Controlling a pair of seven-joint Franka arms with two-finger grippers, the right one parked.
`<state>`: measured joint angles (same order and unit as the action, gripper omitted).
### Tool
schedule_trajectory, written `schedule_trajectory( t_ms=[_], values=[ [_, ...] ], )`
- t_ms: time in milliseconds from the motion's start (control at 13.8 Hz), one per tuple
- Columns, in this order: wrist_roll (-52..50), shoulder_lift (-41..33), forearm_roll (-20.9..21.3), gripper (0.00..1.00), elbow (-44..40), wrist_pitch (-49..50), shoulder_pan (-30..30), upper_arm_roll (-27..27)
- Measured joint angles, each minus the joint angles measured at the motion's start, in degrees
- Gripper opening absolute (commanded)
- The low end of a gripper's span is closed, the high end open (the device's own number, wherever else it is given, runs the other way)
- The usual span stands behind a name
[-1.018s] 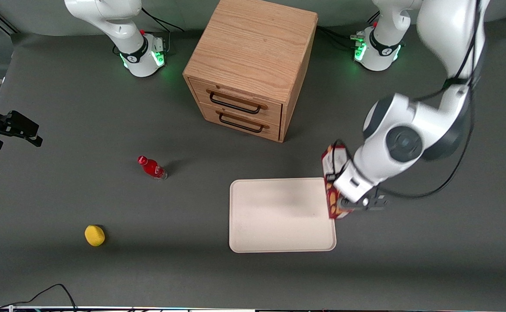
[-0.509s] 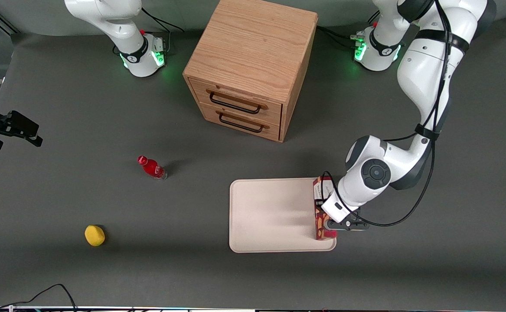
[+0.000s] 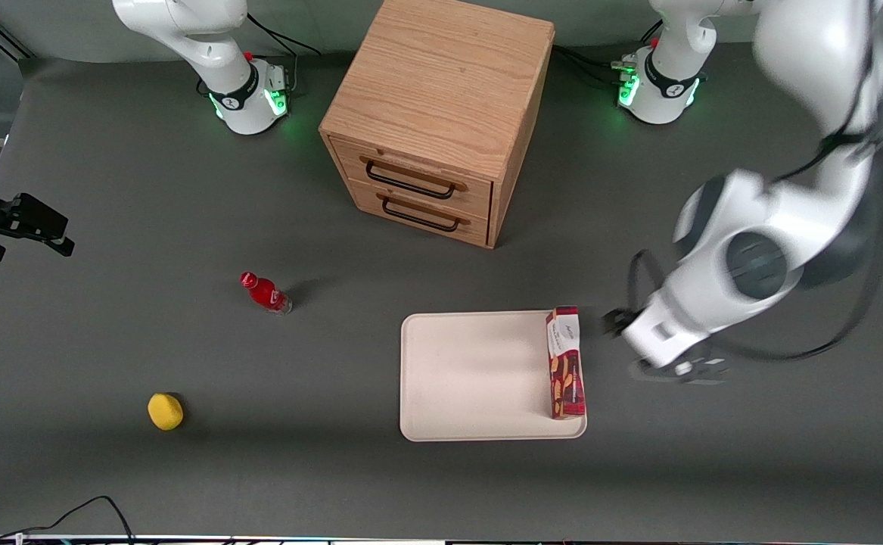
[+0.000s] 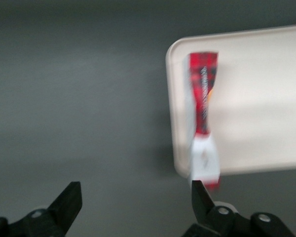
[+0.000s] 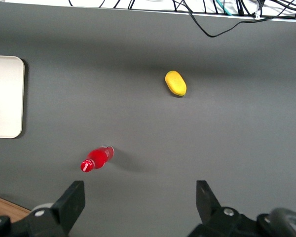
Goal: Place red cookie box on tray
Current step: 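Raise the left gripper away from the cookie box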
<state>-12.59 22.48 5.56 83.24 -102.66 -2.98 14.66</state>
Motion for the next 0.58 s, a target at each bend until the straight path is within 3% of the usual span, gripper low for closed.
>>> schedule_trajectory(
  t_ms=[291,582],
  values=[
    [18.48,-16.91,-4.41,1.00,4.69,13.60,0.57,-12.31],
    [22.28,-29.48,-4.59,1.00,16.73,14.48,0.56,-15.63]
  ],
)
